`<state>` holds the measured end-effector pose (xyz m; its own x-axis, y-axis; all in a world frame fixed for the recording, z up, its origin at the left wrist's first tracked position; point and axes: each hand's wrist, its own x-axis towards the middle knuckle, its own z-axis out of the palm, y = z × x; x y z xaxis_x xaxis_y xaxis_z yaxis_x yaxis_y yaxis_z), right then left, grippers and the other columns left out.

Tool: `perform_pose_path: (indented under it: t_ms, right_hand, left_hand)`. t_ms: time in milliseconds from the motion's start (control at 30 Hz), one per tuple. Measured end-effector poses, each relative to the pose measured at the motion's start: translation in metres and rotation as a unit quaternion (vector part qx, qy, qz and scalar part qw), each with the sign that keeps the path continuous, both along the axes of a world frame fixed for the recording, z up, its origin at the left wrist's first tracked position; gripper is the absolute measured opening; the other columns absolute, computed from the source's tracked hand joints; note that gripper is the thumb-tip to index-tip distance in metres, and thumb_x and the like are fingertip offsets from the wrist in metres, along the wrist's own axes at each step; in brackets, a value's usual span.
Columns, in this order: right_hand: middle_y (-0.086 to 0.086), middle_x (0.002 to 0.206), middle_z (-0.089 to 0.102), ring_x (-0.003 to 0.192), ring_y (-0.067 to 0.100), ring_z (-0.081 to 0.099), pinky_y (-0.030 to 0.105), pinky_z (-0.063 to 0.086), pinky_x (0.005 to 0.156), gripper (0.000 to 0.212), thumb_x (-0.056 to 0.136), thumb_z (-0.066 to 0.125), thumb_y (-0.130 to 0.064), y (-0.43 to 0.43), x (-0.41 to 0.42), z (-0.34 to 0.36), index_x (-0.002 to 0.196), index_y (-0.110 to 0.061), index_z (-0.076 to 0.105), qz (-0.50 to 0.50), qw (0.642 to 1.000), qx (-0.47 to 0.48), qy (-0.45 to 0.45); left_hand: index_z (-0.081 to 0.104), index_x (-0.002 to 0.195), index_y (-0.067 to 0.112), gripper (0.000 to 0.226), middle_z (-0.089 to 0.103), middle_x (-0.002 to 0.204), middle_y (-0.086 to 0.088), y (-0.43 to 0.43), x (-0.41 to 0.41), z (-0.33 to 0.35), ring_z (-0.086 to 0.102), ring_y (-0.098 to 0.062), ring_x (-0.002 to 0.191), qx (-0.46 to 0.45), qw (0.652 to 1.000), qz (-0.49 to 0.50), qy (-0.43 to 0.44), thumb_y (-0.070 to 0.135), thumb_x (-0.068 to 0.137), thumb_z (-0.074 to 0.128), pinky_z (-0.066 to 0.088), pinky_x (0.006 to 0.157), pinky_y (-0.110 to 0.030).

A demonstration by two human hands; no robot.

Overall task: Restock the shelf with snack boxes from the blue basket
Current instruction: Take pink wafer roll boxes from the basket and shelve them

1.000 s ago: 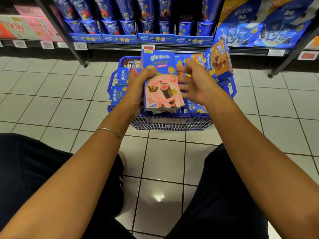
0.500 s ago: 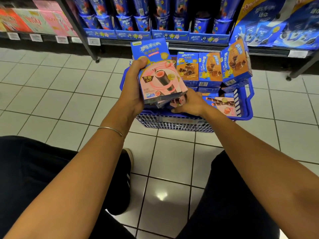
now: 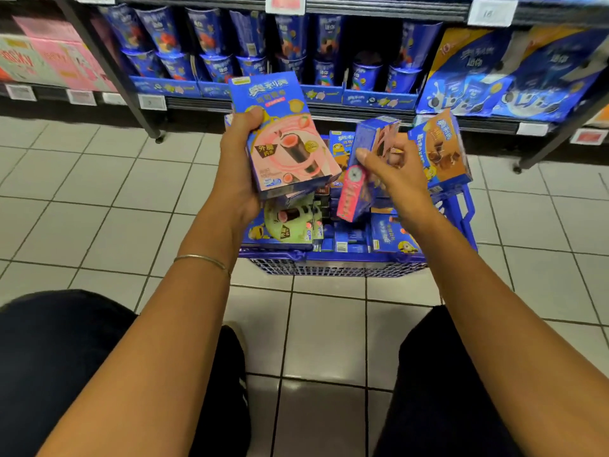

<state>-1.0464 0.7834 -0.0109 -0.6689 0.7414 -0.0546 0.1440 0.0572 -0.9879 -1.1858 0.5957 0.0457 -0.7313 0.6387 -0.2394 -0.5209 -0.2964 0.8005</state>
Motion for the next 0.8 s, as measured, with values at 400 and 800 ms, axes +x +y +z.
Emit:
perform_pose_path:
  t_ms: [400,800]
  right_hand:
    - [-0.005,0.107,0.076,0.097,0.017,0.074,0.041,0.061,0.082,0.052,0.084,0.067,-0.059,-0.067,-0.09,0.26,0.127,-0.03,0.063,0.052,0.98,-0.19,-0.008]
    - [0.0,0.073,0.068,0.061,0.019,0.066,0.031,0.053,0.061,0.032,0.069,0.062,-0.035,-0.142,-0.15,0.625,0.098,-0.021,0.062,0.002,0.971,-0.231,-0.059]
  left_hand:
    - [0.04,0.142,-0.012,0.073,0.062,0.134,-0.037,-0.029,-0.055,0.174,0.064,-0.057,0.118,-0.137,0.99,0.009,0.022,0.019,0.084,0.071,0.054,0.096,-0.071]
    - [0.051,0.142,-0.005,0.064,0.066,0.135,-0.03,-0.098,-0.09,0.505,0.067,-0.047,0.121,-0.105,0.993,0.037,0.031,0.028,0.089,0.067,0.054,0.102,-0.065]
